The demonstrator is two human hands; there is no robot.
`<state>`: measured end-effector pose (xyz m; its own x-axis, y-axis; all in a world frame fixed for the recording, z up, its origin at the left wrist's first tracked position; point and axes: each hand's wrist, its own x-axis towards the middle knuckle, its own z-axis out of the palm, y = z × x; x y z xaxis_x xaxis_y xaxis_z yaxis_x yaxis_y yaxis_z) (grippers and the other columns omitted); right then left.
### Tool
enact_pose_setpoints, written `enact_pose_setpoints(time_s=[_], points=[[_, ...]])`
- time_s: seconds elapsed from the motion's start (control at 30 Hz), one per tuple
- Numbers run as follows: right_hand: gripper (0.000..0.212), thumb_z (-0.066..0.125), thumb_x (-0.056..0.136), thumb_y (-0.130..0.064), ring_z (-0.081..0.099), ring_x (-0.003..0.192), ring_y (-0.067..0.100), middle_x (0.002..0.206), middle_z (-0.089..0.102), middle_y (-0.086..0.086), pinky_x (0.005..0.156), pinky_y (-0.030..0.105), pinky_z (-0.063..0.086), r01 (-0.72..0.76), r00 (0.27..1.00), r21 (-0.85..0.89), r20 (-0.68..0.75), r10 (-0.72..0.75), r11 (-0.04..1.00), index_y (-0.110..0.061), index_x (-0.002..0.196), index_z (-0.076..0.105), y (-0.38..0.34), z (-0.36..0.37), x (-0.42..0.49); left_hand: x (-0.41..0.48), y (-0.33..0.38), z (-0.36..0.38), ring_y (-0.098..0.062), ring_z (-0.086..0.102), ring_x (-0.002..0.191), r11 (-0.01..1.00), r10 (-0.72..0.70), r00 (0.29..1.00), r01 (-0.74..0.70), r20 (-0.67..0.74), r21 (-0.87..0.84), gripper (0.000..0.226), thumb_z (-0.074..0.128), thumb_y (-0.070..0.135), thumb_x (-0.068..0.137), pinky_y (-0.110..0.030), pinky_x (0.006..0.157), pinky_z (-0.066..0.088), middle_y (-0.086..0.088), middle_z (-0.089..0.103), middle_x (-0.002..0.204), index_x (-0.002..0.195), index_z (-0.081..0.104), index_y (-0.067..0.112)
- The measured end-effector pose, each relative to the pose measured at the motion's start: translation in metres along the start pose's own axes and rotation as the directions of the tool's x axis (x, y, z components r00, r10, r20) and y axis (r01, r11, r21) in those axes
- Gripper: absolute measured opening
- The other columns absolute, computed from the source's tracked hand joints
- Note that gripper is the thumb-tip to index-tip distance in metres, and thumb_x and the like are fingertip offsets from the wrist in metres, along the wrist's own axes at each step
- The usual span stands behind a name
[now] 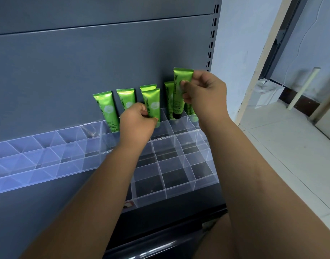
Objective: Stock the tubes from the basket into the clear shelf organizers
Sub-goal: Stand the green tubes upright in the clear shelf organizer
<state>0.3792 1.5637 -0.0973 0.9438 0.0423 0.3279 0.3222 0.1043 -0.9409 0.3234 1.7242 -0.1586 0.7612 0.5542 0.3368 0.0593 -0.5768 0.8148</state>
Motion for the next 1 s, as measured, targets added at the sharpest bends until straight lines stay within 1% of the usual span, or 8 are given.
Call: enact_pose_setpoints(time_s=[0.1,0.17,0.3,0.47,0.57,0.67,0.77,1.0], points=[[0.016,0.070,0.087,-0.002,0.060,0.062,0.018,0.075,0.067,0.018,0.068,0.038,0.057,0.019,1.000,0.005,-0.017,-0.019,1.000,-0.018,0.084,0.071,0.002,-0.002,0.001,0.001,0.000,0.000,-0.027,0.058,0.074,1.000,-0.005,1.000,0.005,-0.005,0.014,0.022,0.077,0.000,0.073,-0.032,0.066,0.049,-0.019,0.067,0.086,0.081,0.057,-0.003],[0.016,0.068,0.087,0.000,0.059,0.063,0.019,0.078,0.067,0.025,0.067,0.038,0.056,0.012,1.000,0.004,-0.016,-0.012,1.000,-0.016,0.084,0.070,0.004,-0.002,0.002,0.002,0.000,0.000,-0.030,0.064,0.084,1.000,-0.017,1.000,0.016,0.003,0.025,0.019,0.077,-0.001,0.073,-0.037,0.074,0.055,-0.011,0.067,0.085,0.082,0.061,0.004],[0.023,0.065,0.086,0.000,0.060,0.062,0.019,0.085,0.069,0.027,0.066,0.035,0.056,-0.020,1.000,-0.034,-0.008,0.020,0.999,-0.021,0.077,0.068,0.007,-0.002,0.002,0.000,0.002,-0.001,-0.022,0.064,0.088,0.999,-0.012,0.999,0.011,0.034,0.041,0.025,0.076,0.000,0.076,-0.028,0.074,0.052,0.006,0.061,0.082,0.087,0.061,0.017],[0.028,0.064,0.087,-0.003,0.058,0.059,0.018,0.074,0.061,0.014,0.062,0.031,0.053,-0.075,0.997,-0.095,0.013,0.077,0.993,-0.022,0.068,0.057,0.016,0.001,0.008,0.001,-0.001,-0.003,-0.024,0.067,0.085,0.998,-0.035,0.999,0.034,0.026,0.057,0.024,0.084,0.008,0.074,-0.032,0.075,0.056,-0.001,0.068,0.083,0.081,0.062,0.016],[0.032,0.064,0.088,-0.004,0.056,0.059,0.018,0.074,0.057,0.013,0.056,0.027,0.048,-0.085,0.995,-0.136,0.044,0.092,0.987,-0.019,0.063,0.050,0.022,0.002,0.013,0.001,0.000,-0.004,-0.026,0.067,0.081,0.995,-0.048,0.999,0.046,0.013,0.090,0.025,0.086,0.013,0.075,-0.036,0.073,0.055,-0.004,0.069,0.080,0.079,0.062,0.008],[0.018,0.064,0.088,-0.006,0.056,0.059,0.018,0.074,0.057,0.014,0.055,0.025,0.046,-0.090,0.993,-0.173,0.057,0.101,0.981,-0.007,0.073,0.054,0.028,0.005,0.016,0.000,0.001,-0.003,-0.028,0.067,0.082,0.994,-0.043,0.999,0.042,0.010,0.098,0.025,0.085,0.014,0.075,-0.038,0.073,0.056,-0.009,0.070,0.081,0.081,0.063,0.003],[0.018,0.065,0.089,-0.006,0.056,0.059,0.018,0.073,0.060,0.012,0.054,0.023,0.047,-0.093,0.992,-0.198,0.062,0.107,0.976,-0.011,0.074,0.056,0.032,0.006,0.016,0.000,0.001,-0.003,-0.027,0.068,0.081,0.994,-0.036,0.999,0.033,0.022,0.102,0.023,0.084,0.012,0.076,-0.038,0.073,0.057,-0.007,0.070,0.081,0.082,0.063,0.004],[0.029,0.064,0.087,-0.001,0.057,0.061,0.020,0.075,0.056,0.013,0.053,0.024,0.048,-0.116,0.989,-0.192,0.069,0.131,0.975,-0.015,0.066,0.048,0.035,0.006,0.015,-0.002,0.001,-0.003,-0.027,0.068,0.077,0.993,-0.034,0.999,0.030,0.029,0.118,0.019,0.080,0.009,0.077,-0.038,0.069,0.056,-0.008,0.070,0.078,0.077,0.061,0.005]])
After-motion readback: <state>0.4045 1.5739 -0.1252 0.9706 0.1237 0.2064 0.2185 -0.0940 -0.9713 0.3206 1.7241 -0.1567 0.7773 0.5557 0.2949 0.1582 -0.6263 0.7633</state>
